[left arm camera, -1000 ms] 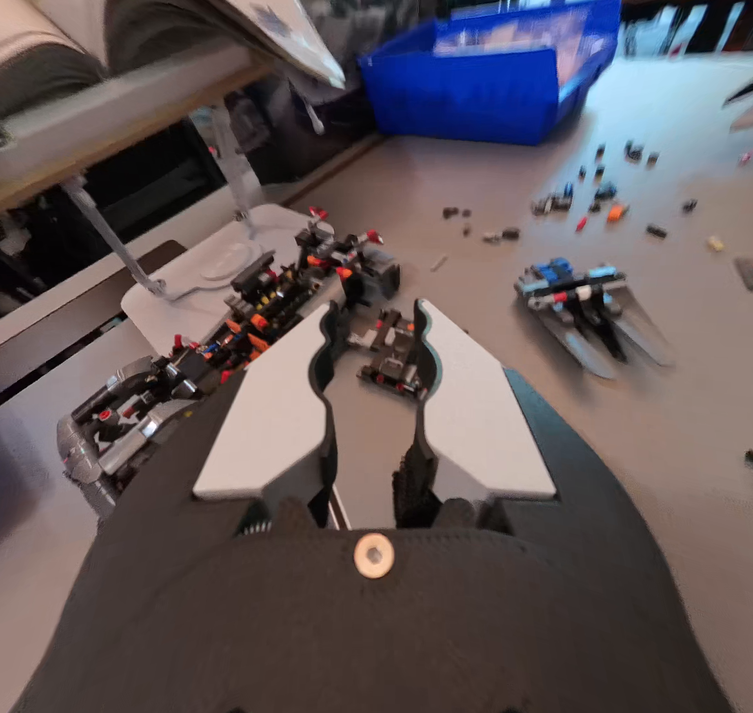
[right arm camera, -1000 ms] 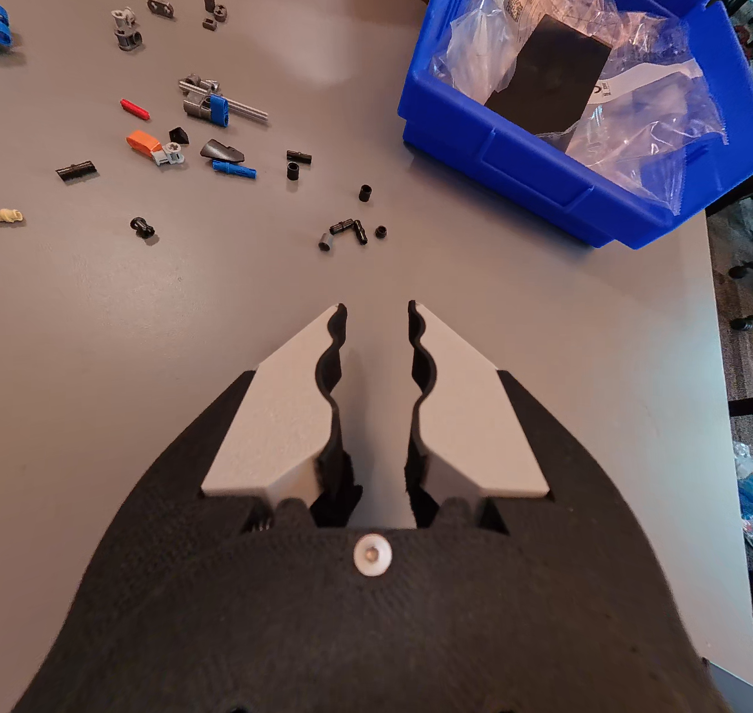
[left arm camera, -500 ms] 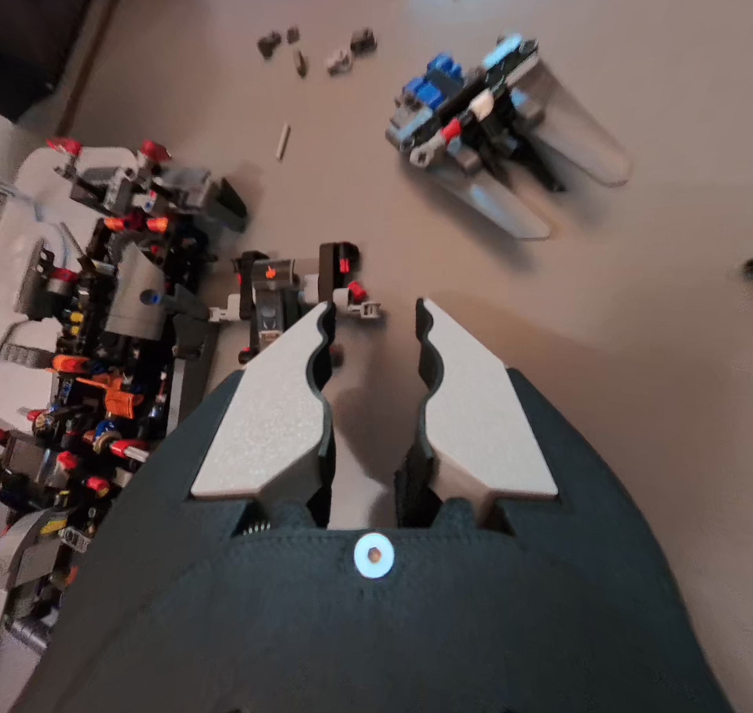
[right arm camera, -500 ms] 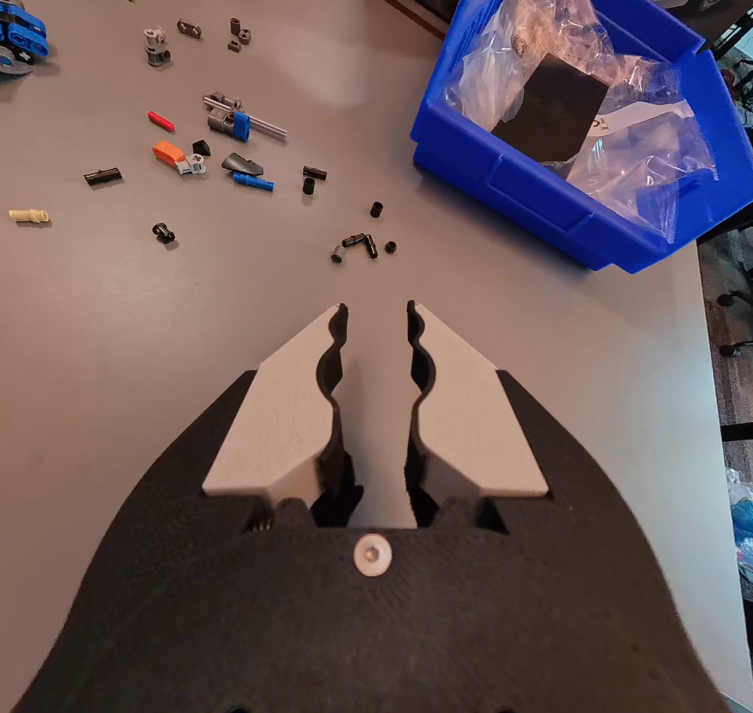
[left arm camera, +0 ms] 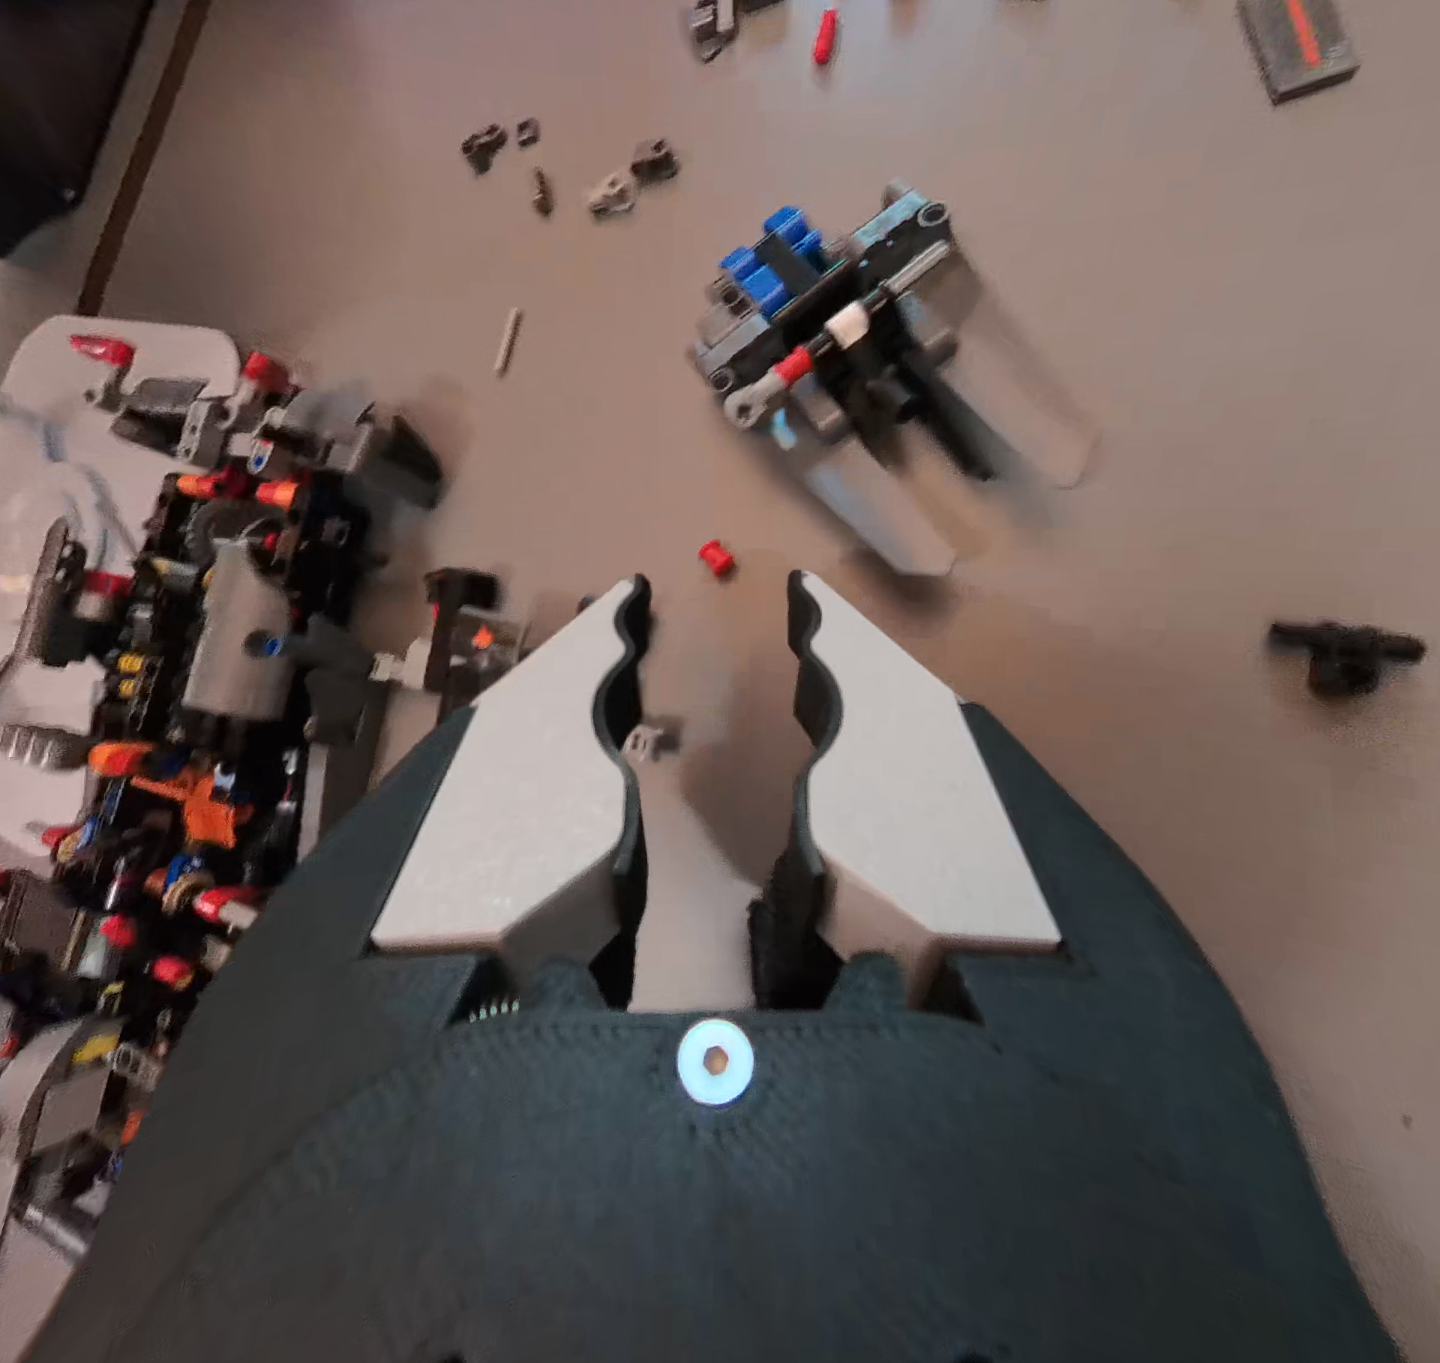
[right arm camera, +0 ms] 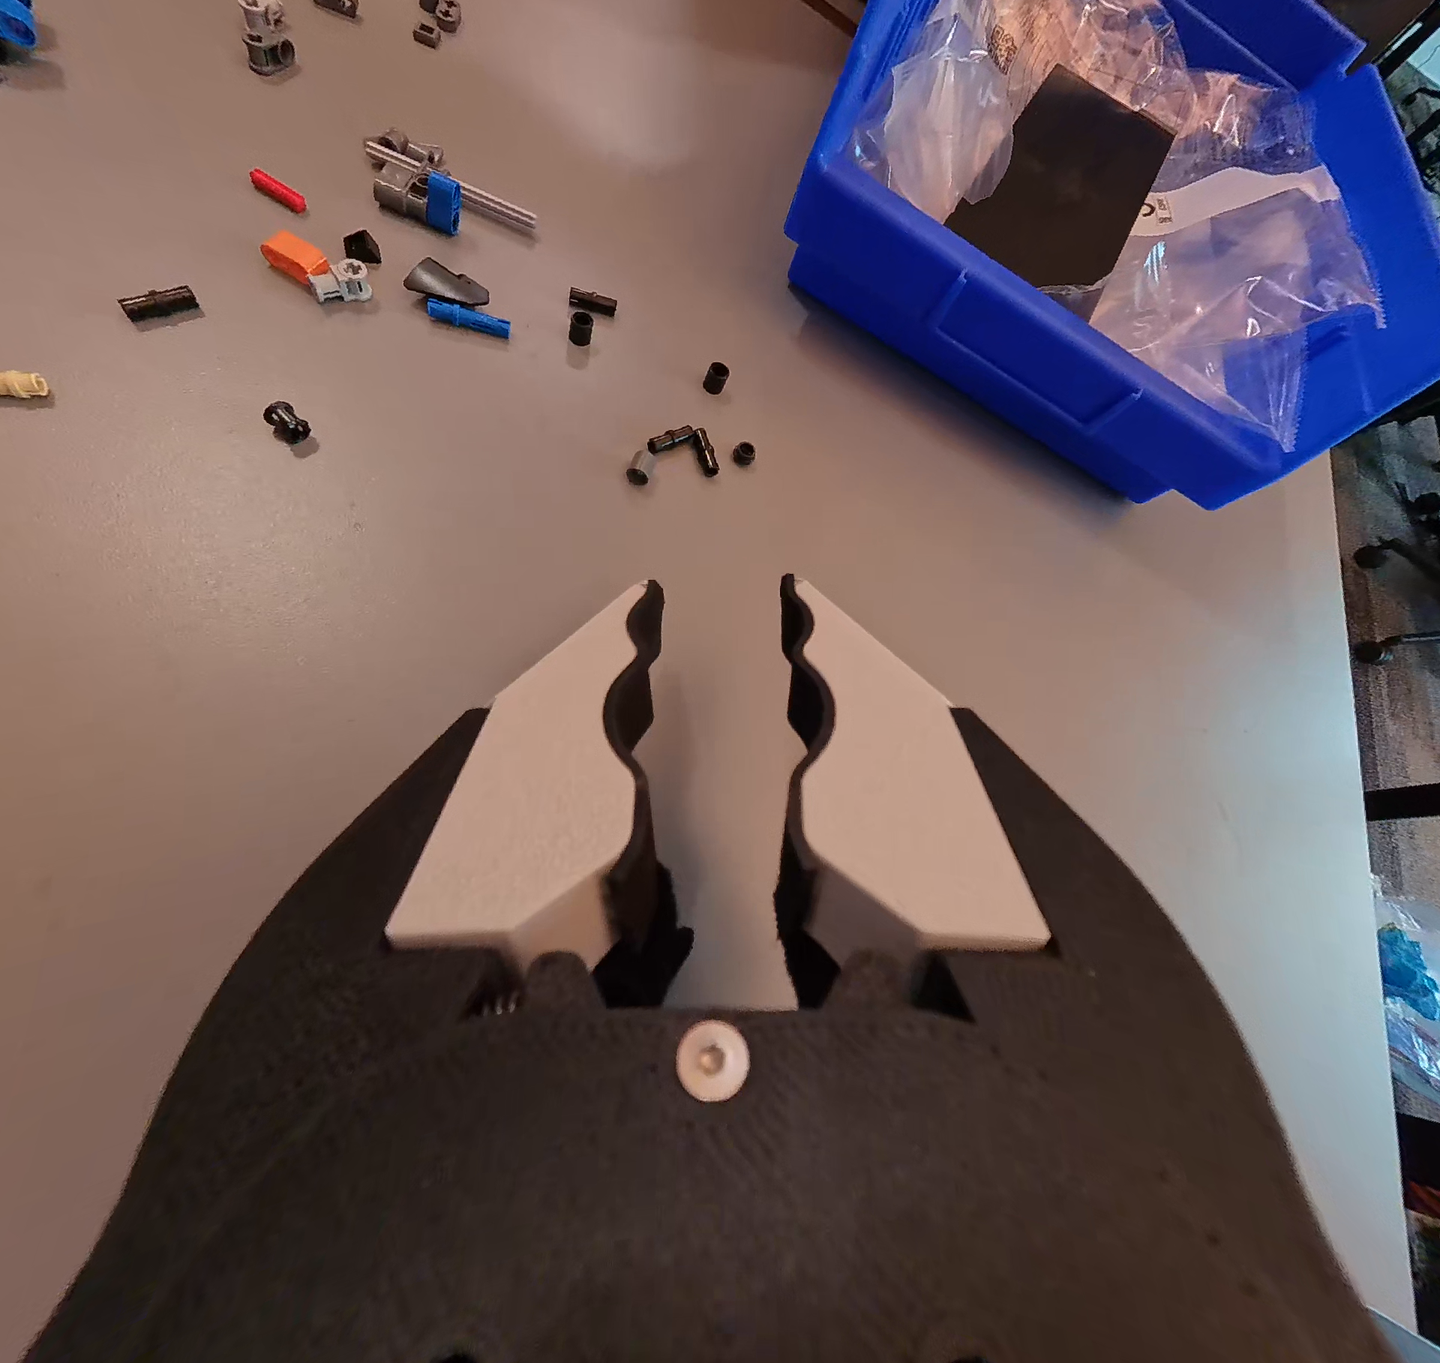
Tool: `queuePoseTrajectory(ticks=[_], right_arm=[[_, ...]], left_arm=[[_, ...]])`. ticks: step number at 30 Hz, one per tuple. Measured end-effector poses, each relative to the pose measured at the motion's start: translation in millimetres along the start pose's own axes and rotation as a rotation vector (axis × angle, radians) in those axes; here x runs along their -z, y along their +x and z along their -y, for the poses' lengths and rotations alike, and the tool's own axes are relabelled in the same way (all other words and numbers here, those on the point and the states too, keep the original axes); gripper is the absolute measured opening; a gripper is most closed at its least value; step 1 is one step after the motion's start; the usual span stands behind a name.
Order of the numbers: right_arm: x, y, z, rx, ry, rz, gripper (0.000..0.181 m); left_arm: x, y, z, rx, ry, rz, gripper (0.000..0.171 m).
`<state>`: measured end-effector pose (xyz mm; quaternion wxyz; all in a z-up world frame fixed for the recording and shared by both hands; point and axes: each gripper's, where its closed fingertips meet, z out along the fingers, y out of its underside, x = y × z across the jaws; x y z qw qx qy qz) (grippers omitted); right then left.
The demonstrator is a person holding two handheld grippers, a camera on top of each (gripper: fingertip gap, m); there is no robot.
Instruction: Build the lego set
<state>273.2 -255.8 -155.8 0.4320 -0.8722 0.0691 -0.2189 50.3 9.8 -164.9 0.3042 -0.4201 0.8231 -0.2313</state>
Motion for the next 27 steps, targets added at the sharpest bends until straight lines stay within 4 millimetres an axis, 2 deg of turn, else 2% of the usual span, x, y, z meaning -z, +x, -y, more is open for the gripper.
queuePoseTrajectory(ticks=[3,9,18,21,23,24,27], right_arm=[[0.1,1.0,-0.5,-0.003,-0.001,-0.004,0.029],[1.3,1.4,1.0,-0.012,0.011,0.003,0.029],[2.8,0.6,3.4,-0.011,0.030,0.013,0.028],[13.8,-5.7,20.6,0.024,0.132,0.022,0.024],[21.0,-20.6,31.8,0.008,0.173,0.090,0.019],[24.6,-34.2,41.2,-0.012,0.188,0.152,0.019],[35.4,-88.9,84.4,-0.033,0.267,0.349,0.016]], left_arm=[[-15.0,2.1,-3.3,-0.067,-0.081,0.021,0.027],[-23.6,5.8,2.4,-0.005,-0.071,-0.044,0.011],[-25.1,6.3,2.9,0.009,-0.057,-0.053,0.005],[-16.3,2.9,4.4,-0.016,-0.031,-0.025,0.005],[-5.4,2.4,13.5,-0.042,0.022,-0.007,0.005],[0.1,3.0,19.6,-0.068,0.051,0.004,0.005],[10.9,14.6,38.9,-0.166,0.112,-0.002,0.005]])
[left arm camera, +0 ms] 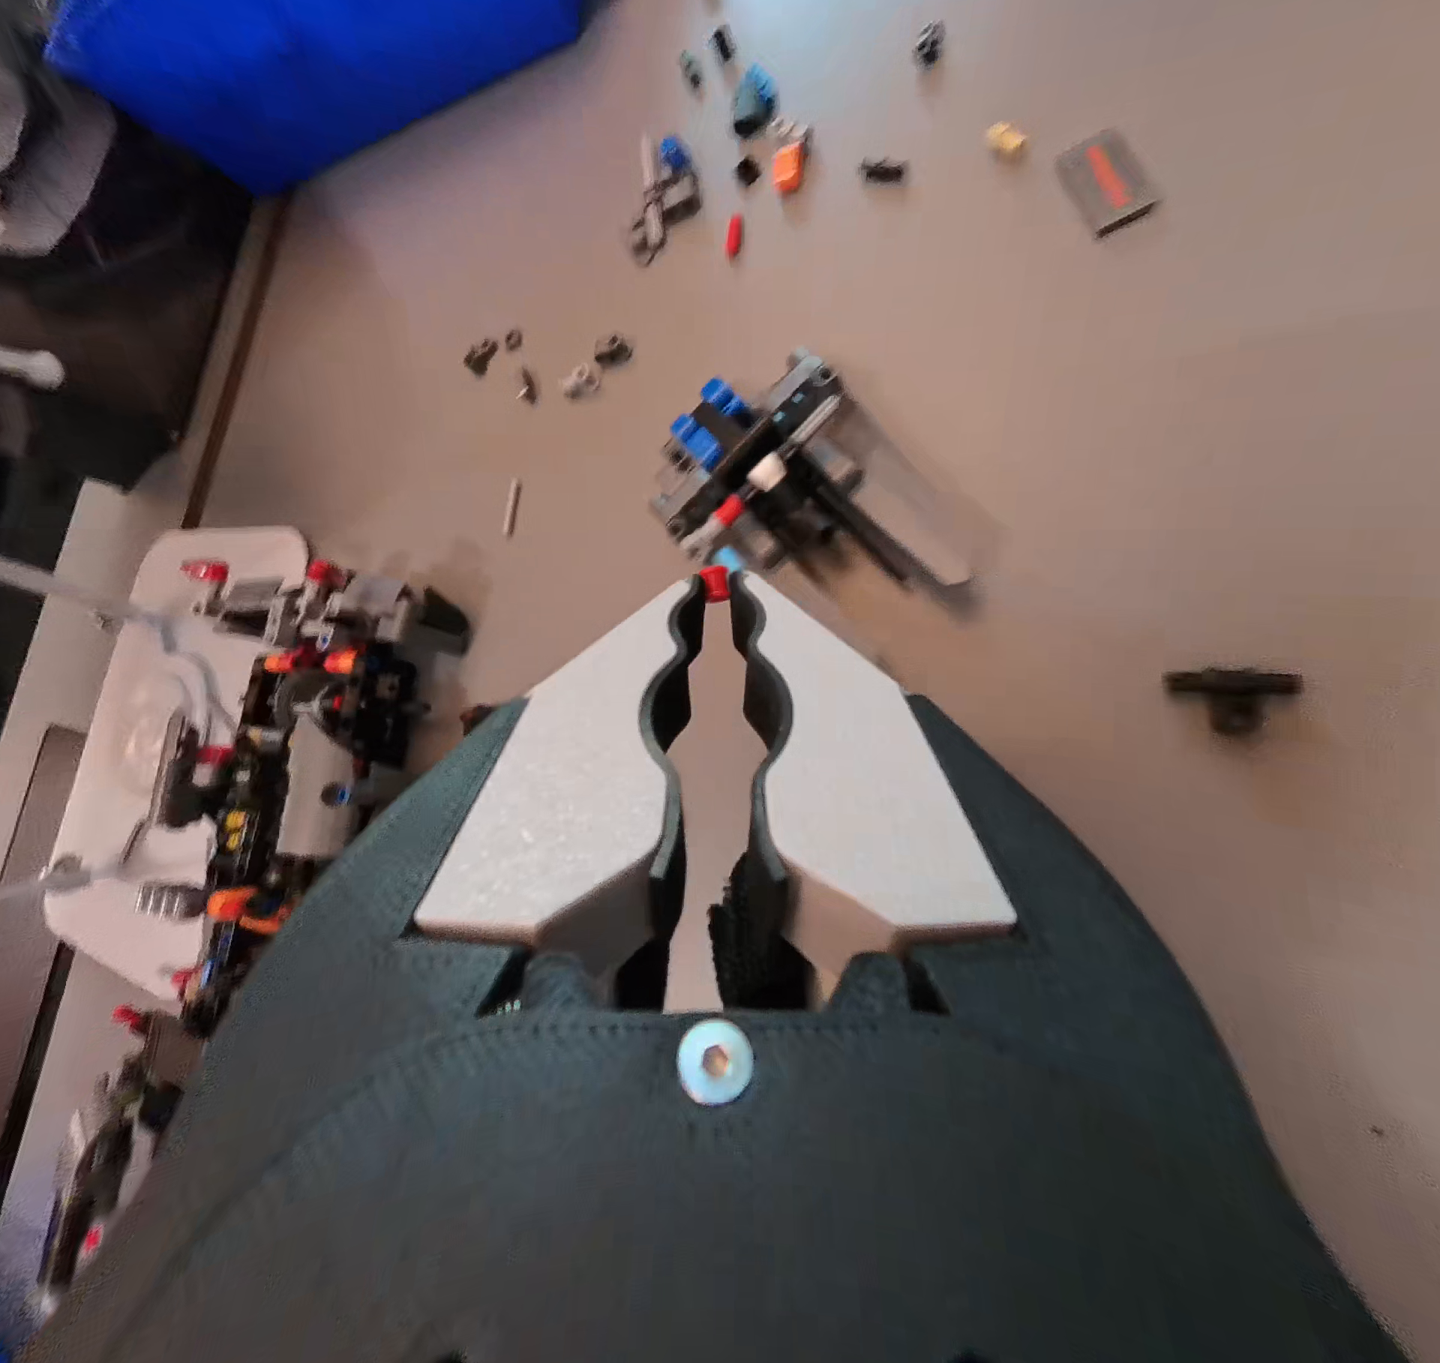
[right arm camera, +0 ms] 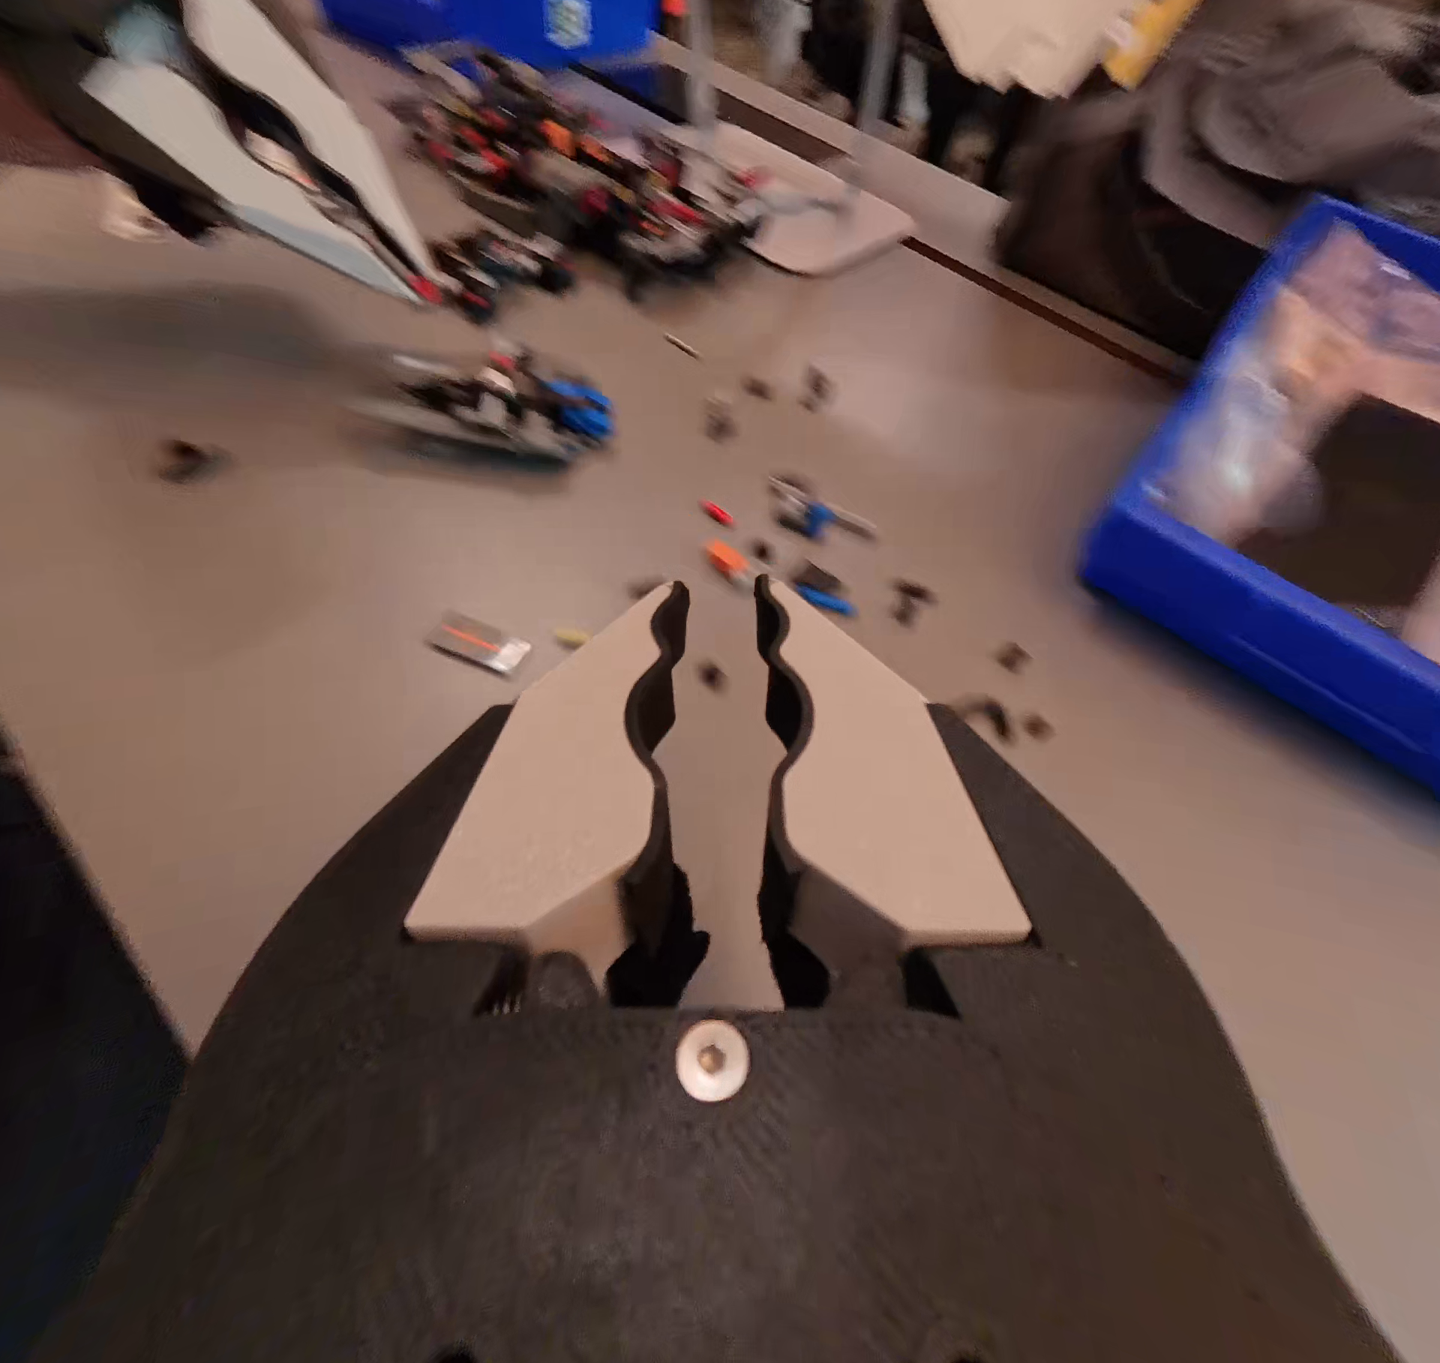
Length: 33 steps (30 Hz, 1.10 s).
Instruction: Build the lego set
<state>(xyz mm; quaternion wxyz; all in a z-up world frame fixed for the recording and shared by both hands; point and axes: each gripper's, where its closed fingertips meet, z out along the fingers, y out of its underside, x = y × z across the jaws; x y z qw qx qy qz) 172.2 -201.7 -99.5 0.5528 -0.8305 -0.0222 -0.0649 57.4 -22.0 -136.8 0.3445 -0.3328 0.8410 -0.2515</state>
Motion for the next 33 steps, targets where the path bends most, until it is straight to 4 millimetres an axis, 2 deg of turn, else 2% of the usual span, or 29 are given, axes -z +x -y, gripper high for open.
queuePoseTrajectory(ticks=[2,5,7,10,13,18,25,33], right_arm=[[-17.9,-40.6,24.3,0.024,0.036,0.128,0.015],[-44.0,-90.4,46.0,0.160,0.034,0.229,0.013],[-57.8,-108.6,53.6,0.284,0.009,0.220,0.016],[-70.2,-124.0,63.2,0.441,0.006,0.189,0.015],[-78.0,-129.4,66.6,0.535,0.003,0.156,0.016],[-84.9,-136.4,61.1,0.618,-0.023,0.166,0.015],[-88.9,-141.7,52.4,0.734,-0.045,0.152,0.009],[-86.0,-138.7,54.3,0.719,-0.016,0.155,0.005]], left_arm=[[0.2,12.8,14.2,-0.037,0.027,-0.063,0.005],[2.1,28.8,33.5,-0.047,0.067,-0.181,0.005],[5.4,39.9,41.3,-0.018,0.082,-0.290,0.005],[8.1,44.7,51.9,0.060,0.116,-0.380,0.005],[10.8,47.3,59.4,0.121,0.153,-0.457,0.005],[15.4,51.5,67.5,0.176,0.197,-0.559,0.005],[19.9,61.9,68.5,0.247,0.206,-0.695,0.005],[21.5,61.6,73.8,0.393,0.231,-0.810,0.005]])
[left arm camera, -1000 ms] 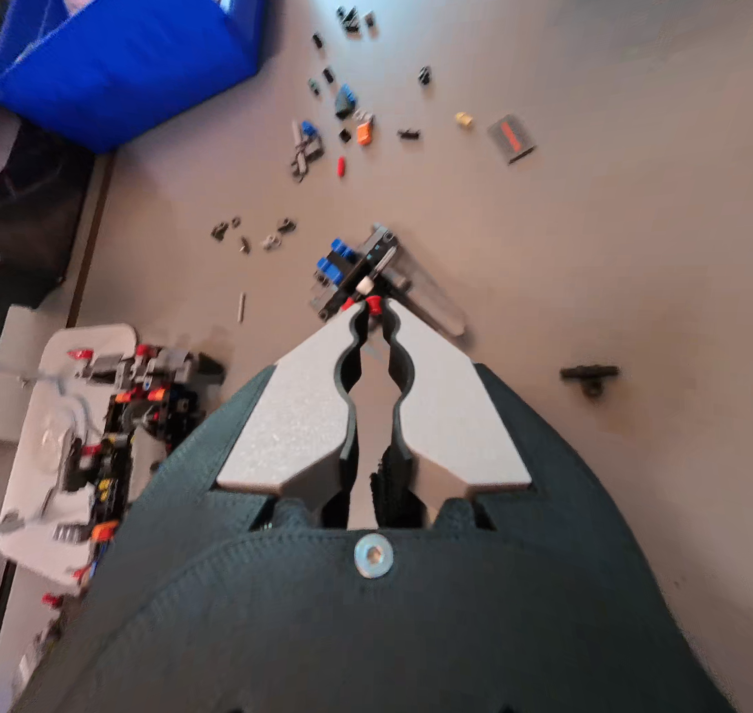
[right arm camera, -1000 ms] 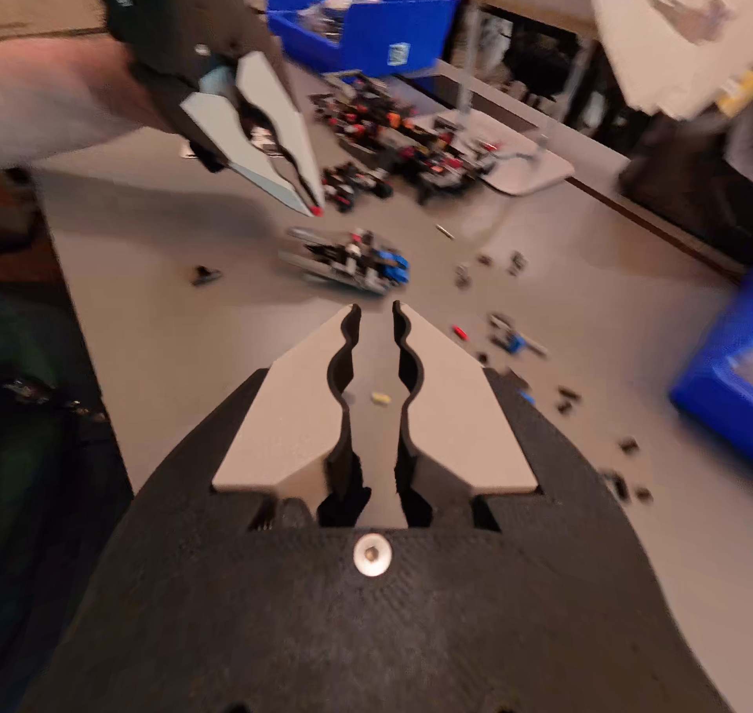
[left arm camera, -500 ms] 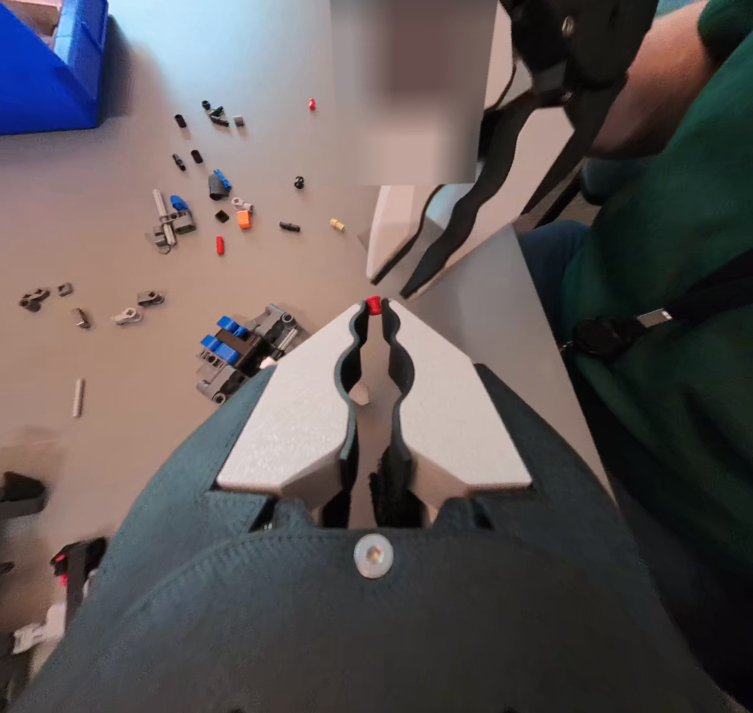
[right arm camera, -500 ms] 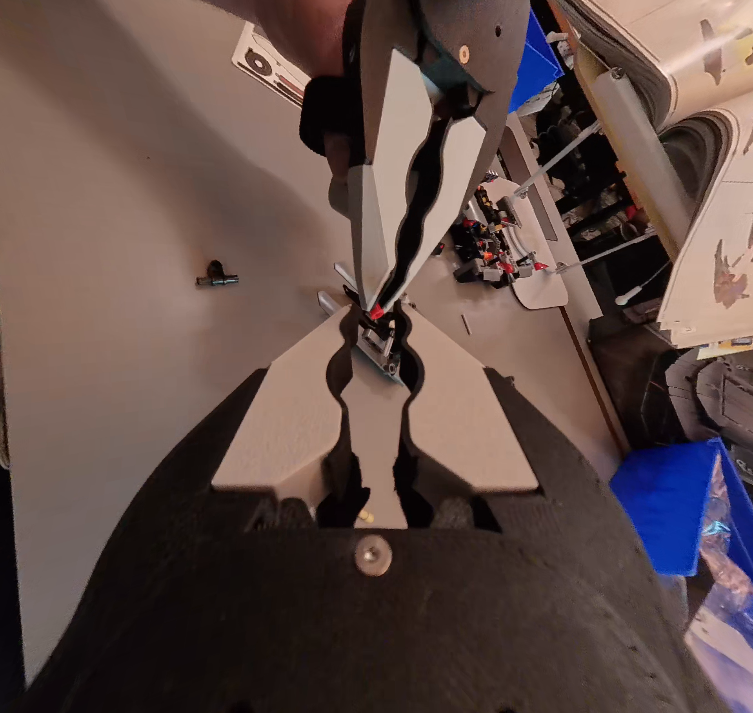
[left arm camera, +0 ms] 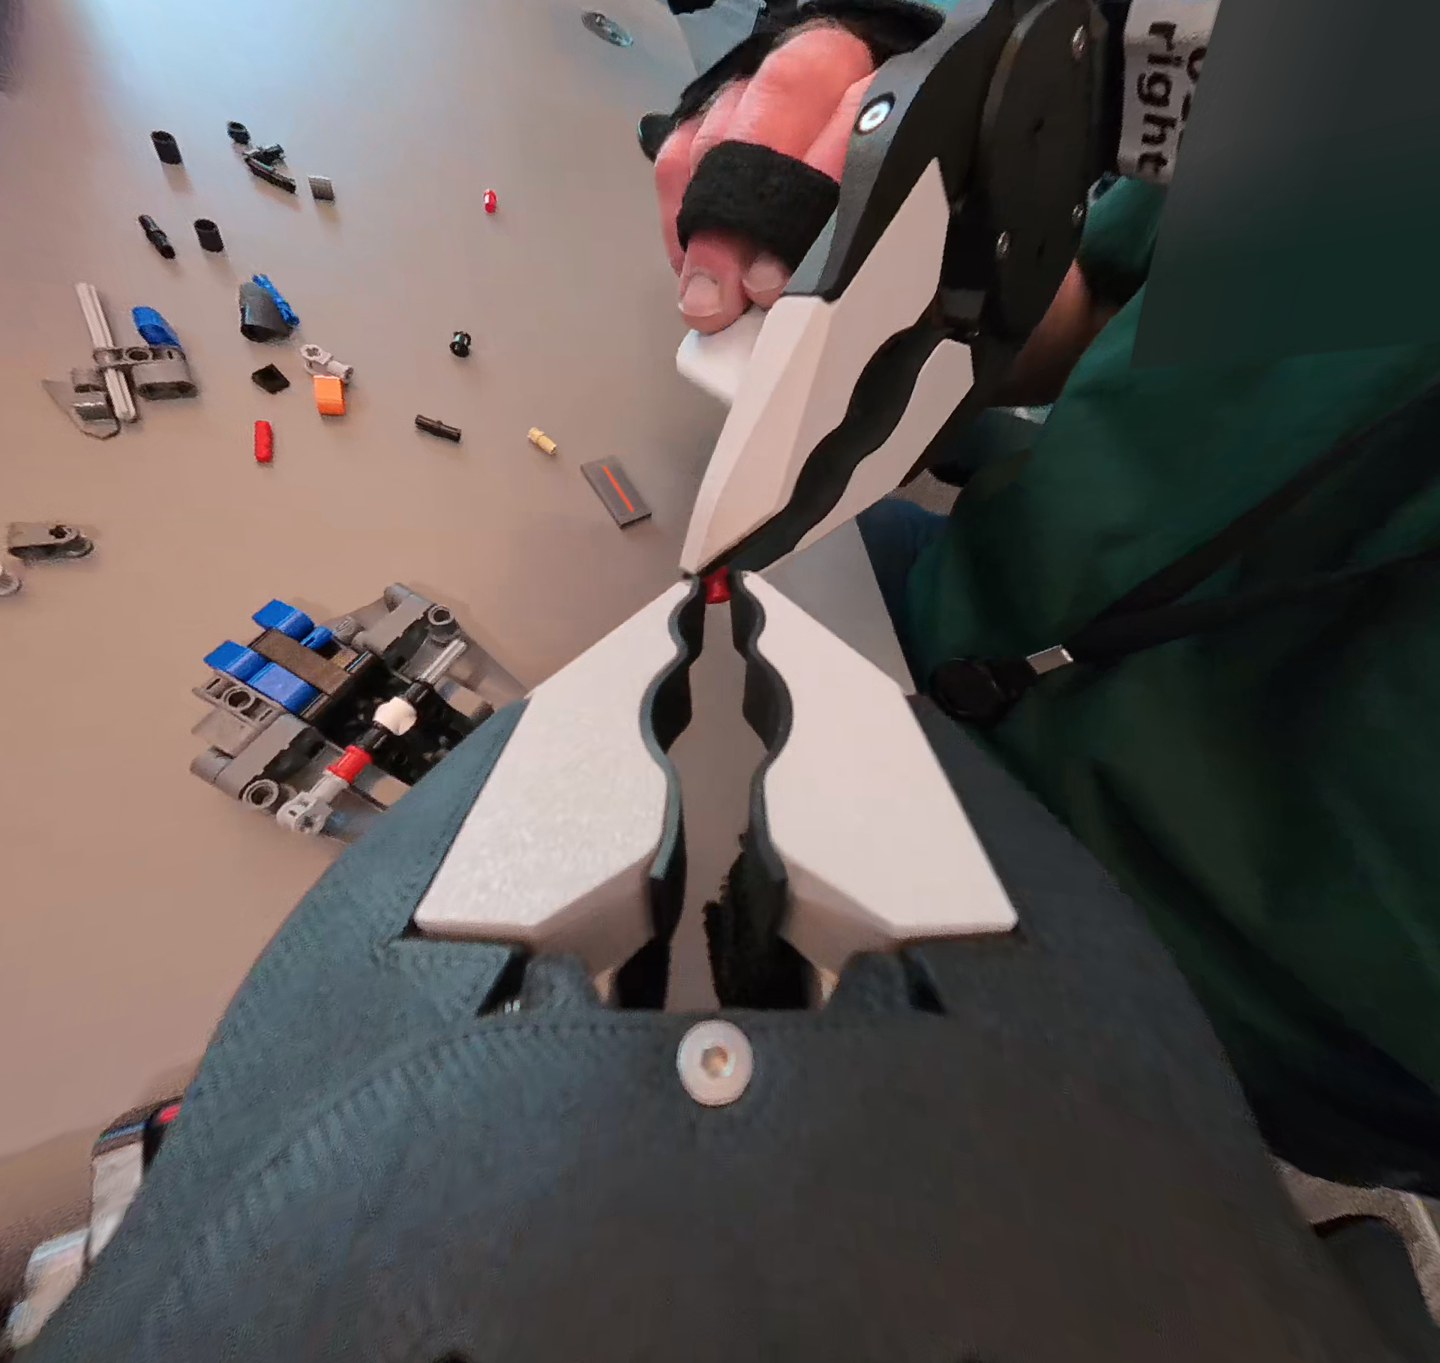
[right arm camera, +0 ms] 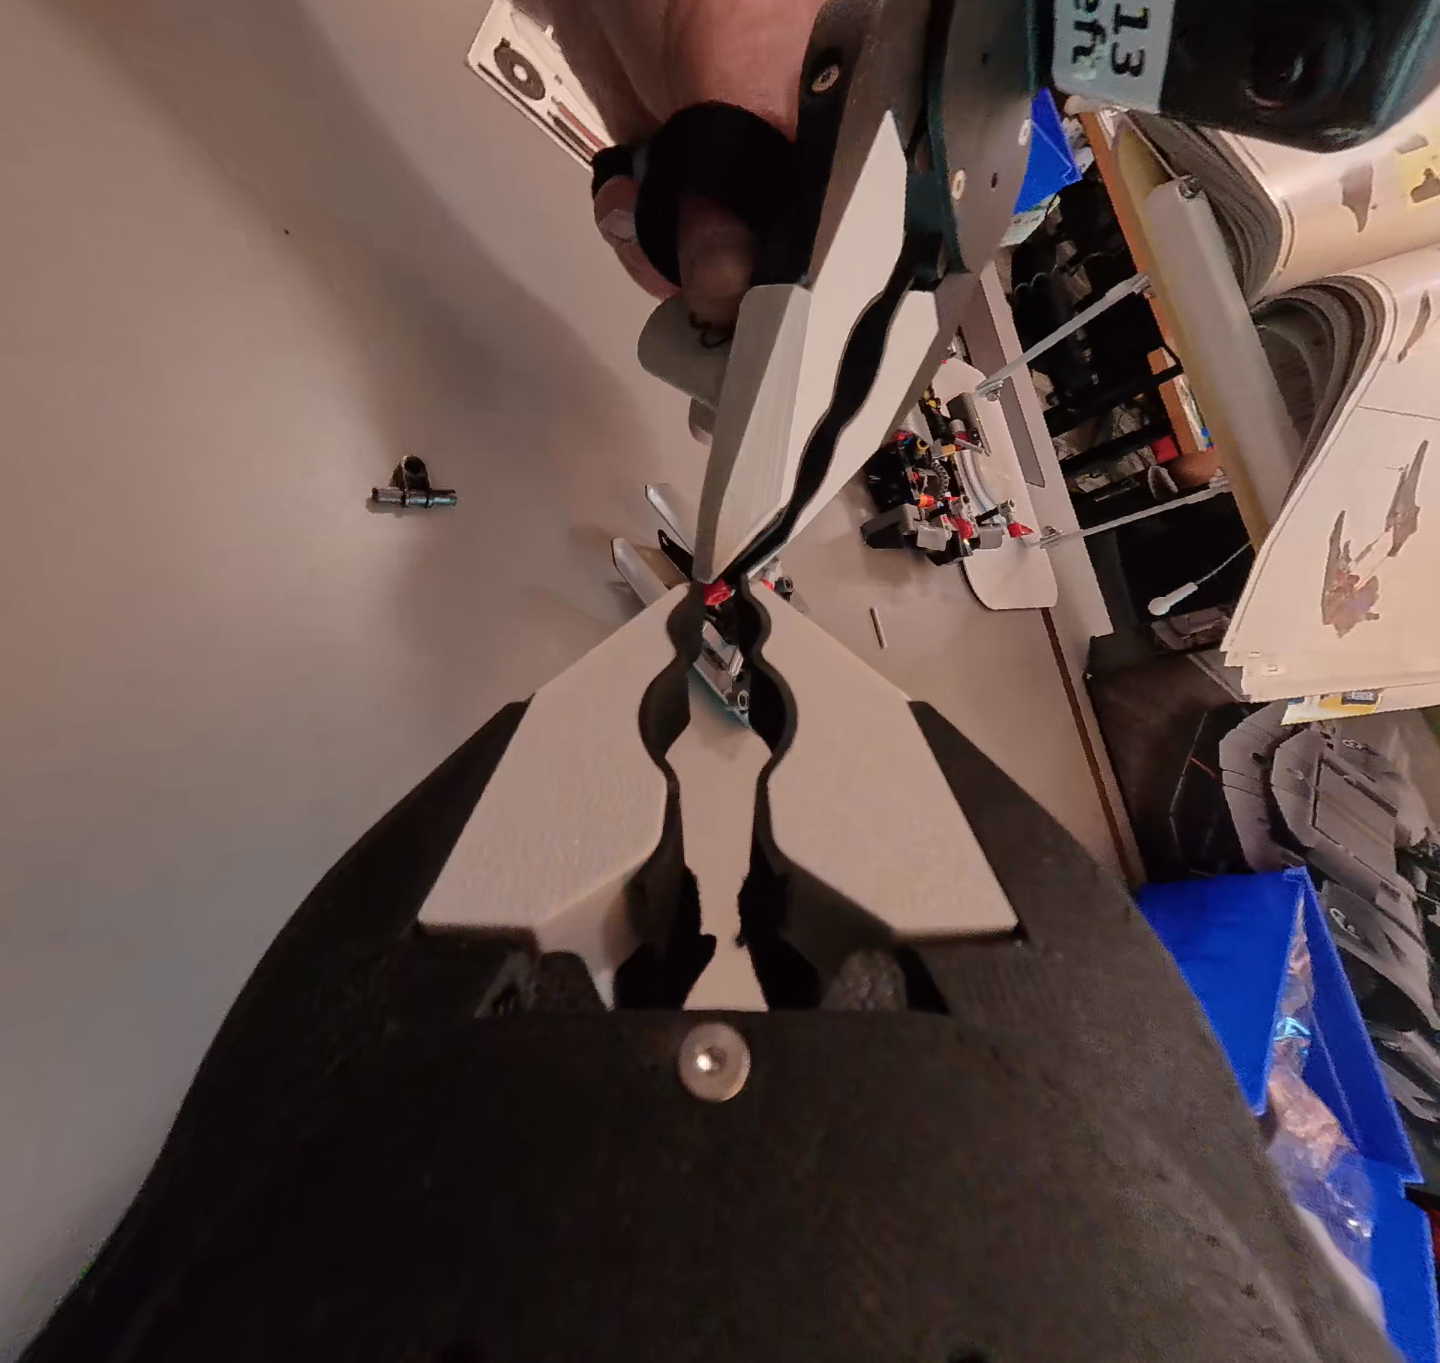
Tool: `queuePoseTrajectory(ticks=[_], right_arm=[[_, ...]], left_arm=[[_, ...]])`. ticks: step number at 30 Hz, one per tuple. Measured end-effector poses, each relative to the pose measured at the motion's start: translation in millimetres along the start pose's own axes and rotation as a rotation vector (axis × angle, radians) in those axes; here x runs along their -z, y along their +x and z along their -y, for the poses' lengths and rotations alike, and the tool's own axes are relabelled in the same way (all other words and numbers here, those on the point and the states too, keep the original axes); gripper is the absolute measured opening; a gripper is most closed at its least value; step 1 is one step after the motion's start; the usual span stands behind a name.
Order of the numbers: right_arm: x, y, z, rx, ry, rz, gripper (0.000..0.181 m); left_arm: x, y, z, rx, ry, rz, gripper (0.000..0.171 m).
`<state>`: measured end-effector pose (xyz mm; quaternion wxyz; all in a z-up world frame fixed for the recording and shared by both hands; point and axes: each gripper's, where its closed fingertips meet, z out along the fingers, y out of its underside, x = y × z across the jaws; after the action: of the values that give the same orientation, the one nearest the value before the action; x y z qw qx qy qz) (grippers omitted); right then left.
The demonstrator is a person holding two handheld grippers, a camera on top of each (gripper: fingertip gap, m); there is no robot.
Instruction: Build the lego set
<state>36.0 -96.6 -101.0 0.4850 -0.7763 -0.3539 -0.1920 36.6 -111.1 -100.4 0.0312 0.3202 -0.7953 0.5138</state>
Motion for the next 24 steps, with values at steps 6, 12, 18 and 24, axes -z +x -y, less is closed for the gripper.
queuePoseTrajectory(ticks=[6,12,18,24], right_arm=[[5.1,3.0,3.4,-0.047,0.041,0.006,0.004],[9.7,2.3,5.0,-0.064,0.058,0.019,0.012],[9.1,1.8,2.7,-0.056,0.043,0.015,0.005],[7.7,1.7,-2.4,-0.096,0.033,0.042,0.004]], left_arm=[[1.7,3.3,6.8,0.046,0.053,-0.058,0.005],[2.1,2.3,9.6,0.069,0.076,-0.064,0.005],[-1.0,4.4,7.9,0.067,0.054,-0.071,0.005],[-4.1,0.9,6.2,0.085,0.045,-0.058,0.005]])
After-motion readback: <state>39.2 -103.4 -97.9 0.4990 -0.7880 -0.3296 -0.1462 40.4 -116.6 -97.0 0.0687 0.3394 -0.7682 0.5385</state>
